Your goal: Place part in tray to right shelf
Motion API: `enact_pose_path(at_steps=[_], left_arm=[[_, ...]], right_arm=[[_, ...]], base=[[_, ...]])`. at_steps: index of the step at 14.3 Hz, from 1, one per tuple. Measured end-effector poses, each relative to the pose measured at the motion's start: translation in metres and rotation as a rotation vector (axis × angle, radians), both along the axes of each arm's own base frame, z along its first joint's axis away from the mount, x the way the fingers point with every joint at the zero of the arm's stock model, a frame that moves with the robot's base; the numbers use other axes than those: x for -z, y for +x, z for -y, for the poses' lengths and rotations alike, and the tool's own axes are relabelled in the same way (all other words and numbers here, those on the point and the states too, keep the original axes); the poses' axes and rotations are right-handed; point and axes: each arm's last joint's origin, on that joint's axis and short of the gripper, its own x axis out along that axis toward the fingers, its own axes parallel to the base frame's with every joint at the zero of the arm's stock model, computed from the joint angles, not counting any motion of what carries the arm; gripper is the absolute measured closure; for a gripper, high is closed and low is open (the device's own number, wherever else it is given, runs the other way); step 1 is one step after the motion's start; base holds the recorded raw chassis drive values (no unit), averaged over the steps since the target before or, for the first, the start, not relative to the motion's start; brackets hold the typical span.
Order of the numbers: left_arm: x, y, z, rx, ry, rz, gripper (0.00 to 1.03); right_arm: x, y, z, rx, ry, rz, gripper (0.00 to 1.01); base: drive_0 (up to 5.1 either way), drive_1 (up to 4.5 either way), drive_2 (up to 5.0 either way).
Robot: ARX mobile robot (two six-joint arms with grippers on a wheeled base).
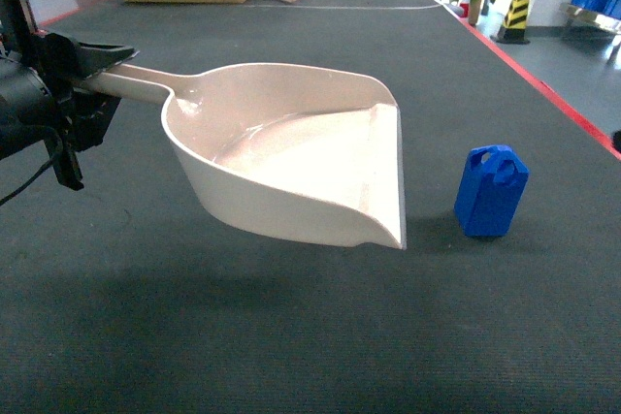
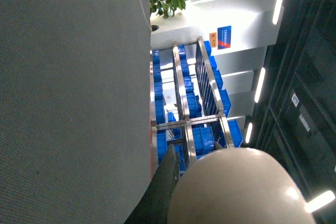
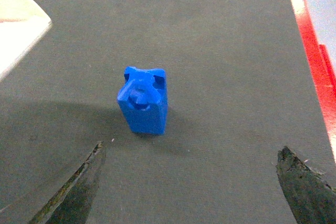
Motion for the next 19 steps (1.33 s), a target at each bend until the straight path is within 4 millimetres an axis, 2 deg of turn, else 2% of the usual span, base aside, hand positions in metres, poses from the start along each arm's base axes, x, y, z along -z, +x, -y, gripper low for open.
enact_pose_path(at_steps=[2,5,8,10,13,15,17,18,19], left_arm=[[0.000,0.000,0.000,0.000,0.000,0.000,0.89],[0.000,0.000,0.000,0.000,0.000,0.000,0.89],[0.000,0.000,0.000,0.000,0.000,0.000,0.89],[0.000,0.000,0.000,0.000,0.000,0.000,0.89],[0.000,0.000,0.000,0.000,0.000,0.000,0.89],[0.000,0.000,0.000,0.000,-0.001,0.000,0.89],[0.000,0.000,0.000,0.000,-0.001,-0.001,0.89],[0.000,0.000,0.000,0.000,0.000,0.000,0.89],[0.000,0.000,0.000,0.000,0.000,-0.001,0.89]], right_arm=[[0.004,0.049,-0.012,-0.014,0.020,-0.097,0.03],[0.014,0.096,-0.038,-0.045,0.017,-0.173,0.03],[0.027,0.124,-0.063,-0.041,-0.003,-0.222,0.03],[0.042,0.138,-0.071,-0.004,-0.018,-0.267,0.03],[0.062,0.147,-0.080,0.030,-0.035,-0.320,0.04],[0.069,0.148,-0.084,0.051,-0.055,-0.323,0.25],[0.065,0.143,-0.079,0.069,-0.051,-0.297,0.47],[0.058,0.135,-0.071,0.088,-0.043,-0.286,0.54],[0.046,0.128,-0.066,0.095,-0.032,-0.260,0.55]], base=[[0.0,0.00,0.0],[0.0,0.00,0.0],[0.0,0.00,0.0],[0.0,0.00,0.0],[0.0,0.00,0.0],[0.0,0.00,0.0],[0.0,0.00,0.0],[0.0,0.00,0.0],[0.0,0.00,0.0]])
